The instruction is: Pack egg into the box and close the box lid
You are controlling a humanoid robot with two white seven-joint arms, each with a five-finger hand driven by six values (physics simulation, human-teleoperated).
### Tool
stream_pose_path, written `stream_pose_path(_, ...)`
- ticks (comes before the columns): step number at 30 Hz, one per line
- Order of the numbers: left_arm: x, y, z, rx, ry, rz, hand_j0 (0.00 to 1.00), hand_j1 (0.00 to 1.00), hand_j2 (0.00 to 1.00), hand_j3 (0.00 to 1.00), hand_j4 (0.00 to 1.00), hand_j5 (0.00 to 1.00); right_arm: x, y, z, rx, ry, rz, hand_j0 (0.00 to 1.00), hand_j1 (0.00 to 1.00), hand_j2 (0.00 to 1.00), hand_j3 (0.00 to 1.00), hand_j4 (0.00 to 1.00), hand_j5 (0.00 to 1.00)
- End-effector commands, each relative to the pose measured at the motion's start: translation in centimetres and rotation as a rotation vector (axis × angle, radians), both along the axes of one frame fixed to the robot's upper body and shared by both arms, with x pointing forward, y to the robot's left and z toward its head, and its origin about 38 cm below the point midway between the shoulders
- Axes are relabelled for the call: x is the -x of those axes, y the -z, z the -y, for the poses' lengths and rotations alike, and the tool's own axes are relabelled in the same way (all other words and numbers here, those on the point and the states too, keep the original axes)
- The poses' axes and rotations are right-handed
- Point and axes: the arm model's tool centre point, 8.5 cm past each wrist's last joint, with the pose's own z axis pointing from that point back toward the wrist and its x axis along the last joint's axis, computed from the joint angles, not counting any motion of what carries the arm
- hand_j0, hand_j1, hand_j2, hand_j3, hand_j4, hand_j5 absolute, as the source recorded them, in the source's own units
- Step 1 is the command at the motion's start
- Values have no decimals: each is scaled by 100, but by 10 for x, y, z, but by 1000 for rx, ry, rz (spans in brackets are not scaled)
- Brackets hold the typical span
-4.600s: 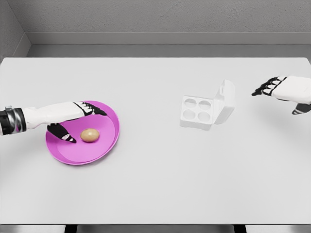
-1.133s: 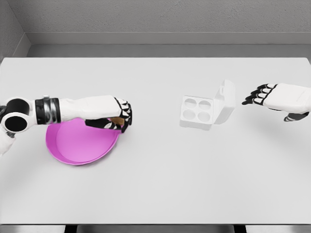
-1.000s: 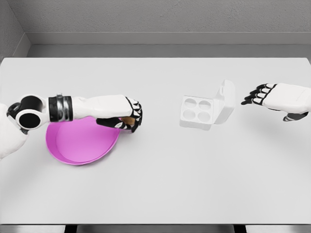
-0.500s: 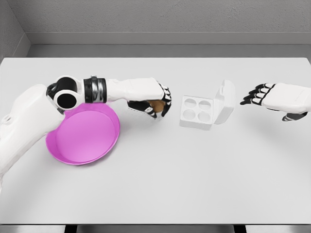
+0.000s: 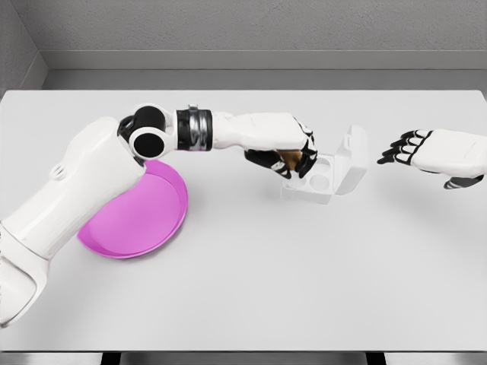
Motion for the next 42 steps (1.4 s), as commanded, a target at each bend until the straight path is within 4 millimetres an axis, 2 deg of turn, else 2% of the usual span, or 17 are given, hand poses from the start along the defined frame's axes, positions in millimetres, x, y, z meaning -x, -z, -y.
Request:
stream_pose_path(1, -2, 4, 8, 0, -4, -13, 27, 27, 27, 27, 27, 27, 0, -1, -1, -3, -2, 2, 100, 100, 100, 100, 100, 100)
stream_pose_path(4, -9, 19, 17, -32, -28, -35, 27, 27, 27, 27, 27, 27, 1, 0, -1, -4, -3, -1, 100, 100, 100, 100, 100, 100)
stream_pose_path(8, -5, 27, 27, -50, -10, -43, 27, 27, 27, 27, 27, 27, 1, 0, -1, -2, -4, -2, 100, 100, 100, 100, 100, 100)
stream_pose_path(13, -12, 44, 23, -84, -44, -80, 27, 27, 27, 27, 27, 27, 1, -1, -2, -4, -5, 0, 100, 100, 100, 100, 100, 100)
stream_pose_path(17, -9, 44, 33, -108, -27, -53, 27, 27, 27, 27, 27, 27, 1, 0, -2, -3, -5, -2, 100, 100, 100, 100, 100, 100)
stream_pose_path(22, -9, 44, 33, -108, -27, -53, 29, 29, 29, 29, 29, 29, 1, -1, -3, -4, -9, 1, 100, 100, 100, 100, 100, 100)
stream_pose_path(27, -9, 44, 34, -107, -26, -53, 36, 36, 36, 36, 36, 36, 2, 0, -3, -2, -9, -1, 100, 100, 100, 100, 100, 100)
stream_pose_path(32, -9, 44, 34, -107, -26, -53, 36, 36, 36, 36, 36, 36, 4, -6, 3, 3, -1, -2, 100, 100, 100, 100, 100, 100)
stream_pose_path(35, -9, 44, 34, -105, -27, -53, 42, 42, 42, 42, 42, 42, 5, -7, 6, 7, 2, -2, 100, 100, 100, 100, 100, 100)
stream_pose_path(40, -9, 43, 35, -102, -26, -54, 47, 47, 47, 47, 47, 47, 7, -9, 11, 22, 8, -6, 100, 100, 100, 100, 100, 100)
stream_pose_path(42, -9, 43, 35, -102, -26, -54, 53, 53, 53, 53, 53, 53, 10, -4, 11, 13, 7, -23, 100, 100, 100, 100, 100, 100)
